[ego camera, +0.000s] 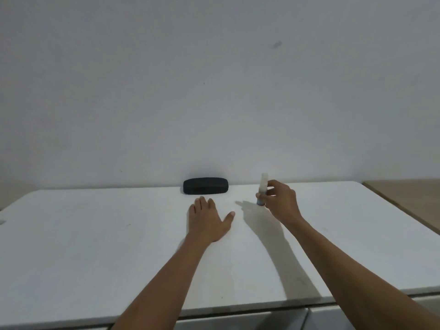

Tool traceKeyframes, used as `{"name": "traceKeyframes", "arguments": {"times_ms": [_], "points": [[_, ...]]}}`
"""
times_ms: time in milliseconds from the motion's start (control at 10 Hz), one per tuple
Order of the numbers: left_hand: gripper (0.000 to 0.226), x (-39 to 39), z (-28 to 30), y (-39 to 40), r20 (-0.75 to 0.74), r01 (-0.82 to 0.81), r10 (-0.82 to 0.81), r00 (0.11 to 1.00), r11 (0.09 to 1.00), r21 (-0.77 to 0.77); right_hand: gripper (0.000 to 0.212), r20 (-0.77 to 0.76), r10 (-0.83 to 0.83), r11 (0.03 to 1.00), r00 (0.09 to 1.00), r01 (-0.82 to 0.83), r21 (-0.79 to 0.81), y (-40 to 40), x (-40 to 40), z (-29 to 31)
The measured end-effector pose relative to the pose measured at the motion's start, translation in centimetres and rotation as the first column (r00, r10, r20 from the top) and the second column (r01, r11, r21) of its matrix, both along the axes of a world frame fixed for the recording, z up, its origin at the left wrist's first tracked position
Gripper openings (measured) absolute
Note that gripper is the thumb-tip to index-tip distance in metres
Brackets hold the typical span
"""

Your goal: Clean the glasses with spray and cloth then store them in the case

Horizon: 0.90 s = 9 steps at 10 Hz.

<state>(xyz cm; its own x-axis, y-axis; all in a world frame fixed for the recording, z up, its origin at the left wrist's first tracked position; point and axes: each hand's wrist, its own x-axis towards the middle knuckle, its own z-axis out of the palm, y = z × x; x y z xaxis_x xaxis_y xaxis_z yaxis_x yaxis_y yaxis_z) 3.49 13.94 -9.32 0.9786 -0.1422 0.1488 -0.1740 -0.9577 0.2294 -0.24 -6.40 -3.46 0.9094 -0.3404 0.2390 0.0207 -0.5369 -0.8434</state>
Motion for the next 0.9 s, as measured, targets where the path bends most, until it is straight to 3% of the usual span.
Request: {"name": "traceKeyframes", "arguments": {"times_ms": [300, 600, 900], "points": [[0.095, 0.8, -0.4, -0.1, -0.014, -0.009, 0.009, 1.000, 1.000, 0.027, 0.017, -0.023, 0.021, 0.999, 1.000, -0.020, 0.049, 2.8, 8.1, -0.8], [0.095, 0.7, -0.5, -0.1, -0.002, -0.007, 0.007, 1.000, 1.000, 0.020, 0.028, -0.020, 0.061, 0.997, 0.998, -0.061, -0.035, 4.3, 12.6, -1.8], [0.094, 0.3, 0.3, 0.0, -0.026, -0.017, 0.017, 1.000, 1.000, 0.003, 0.055, -0.091, 0.003, 0.989, 0.996, 0.010, 0.150, 3.9, 11.9, -1.9]]}}
